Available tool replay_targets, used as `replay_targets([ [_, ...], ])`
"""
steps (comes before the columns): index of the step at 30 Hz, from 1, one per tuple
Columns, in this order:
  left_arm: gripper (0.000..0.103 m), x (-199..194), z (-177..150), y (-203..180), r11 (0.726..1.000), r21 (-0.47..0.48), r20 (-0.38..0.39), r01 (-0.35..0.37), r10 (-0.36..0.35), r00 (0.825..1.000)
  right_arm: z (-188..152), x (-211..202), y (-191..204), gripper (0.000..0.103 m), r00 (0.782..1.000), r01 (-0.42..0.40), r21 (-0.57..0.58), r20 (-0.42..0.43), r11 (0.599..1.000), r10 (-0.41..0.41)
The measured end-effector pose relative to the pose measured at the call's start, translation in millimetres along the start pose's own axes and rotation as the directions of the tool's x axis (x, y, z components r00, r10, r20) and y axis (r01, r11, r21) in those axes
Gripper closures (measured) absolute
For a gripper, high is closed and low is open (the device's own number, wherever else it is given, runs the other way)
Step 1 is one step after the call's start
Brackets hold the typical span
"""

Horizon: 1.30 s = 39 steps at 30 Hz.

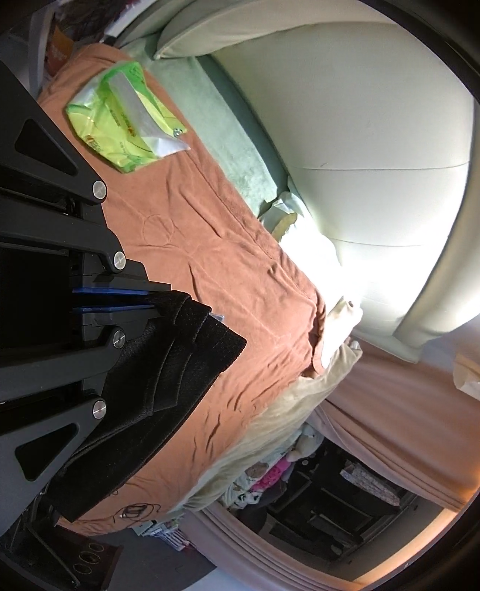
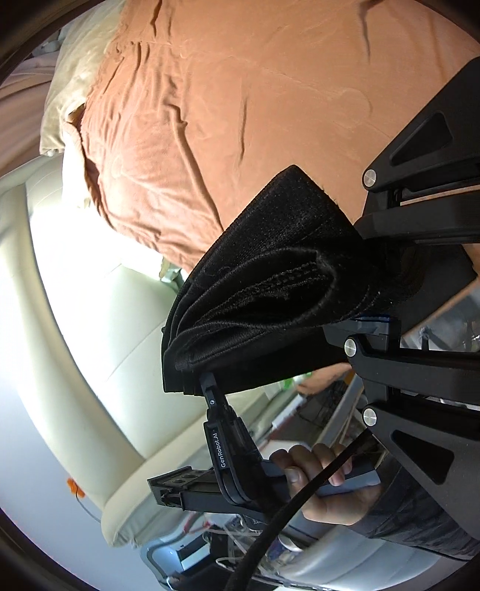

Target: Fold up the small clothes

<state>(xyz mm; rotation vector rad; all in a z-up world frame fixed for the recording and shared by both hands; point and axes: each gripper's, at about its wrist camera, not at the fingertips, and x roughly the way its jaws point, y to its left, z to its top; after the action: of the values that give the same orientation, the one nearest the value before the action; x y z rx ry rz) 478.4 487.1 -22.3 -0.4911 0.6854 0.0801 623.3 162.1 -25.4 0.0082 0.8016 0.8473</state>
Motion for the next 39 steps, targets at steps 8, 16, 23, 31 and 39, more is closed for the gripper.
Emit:
replay_targets([
  [8, 0.099, 68, 8, 8, 1.0, 0.012, -0.057, -0.027, 0.028, 0.998, 14, 41, -34, 0.093, 0.999, 0.008, 0.049, -0.034, 0.999, -0.006],
  [16, 0.067, 123, -1, 17, 0.986, 0.076, -0.099, -0.147, 0.154, 0.983, 13, 73, -81, 0.066, 0.991, 0.128, 0.129, -0.043, 0.983, -0.124],
  [23, 0.064, 135, -29, 38, 0.98, 0.071, -0.184, -0.184, 0.194, 0.964, -9, 65, -116, 0.037, 0.996, 0.086, 0.253, -0.018, 0.964, -0.085],
  [31, 0.064, 121, -56, 38, 0.981, 0.058, -0.234, -0.186, 0.195, 0.953, -12, 68, -96, 0.037, 0.991, 0.111, 0.206, -0.093, 0.972, -0.094],
  [39, 0.049, 85, -75, 12, 0.973, 0.088, -0.222, -0.211, 0.226, 0.948, -16, 35, -73, 0.037, 0.986, 0.136, 0.152, -0.117, 0.979, -0.119],
])
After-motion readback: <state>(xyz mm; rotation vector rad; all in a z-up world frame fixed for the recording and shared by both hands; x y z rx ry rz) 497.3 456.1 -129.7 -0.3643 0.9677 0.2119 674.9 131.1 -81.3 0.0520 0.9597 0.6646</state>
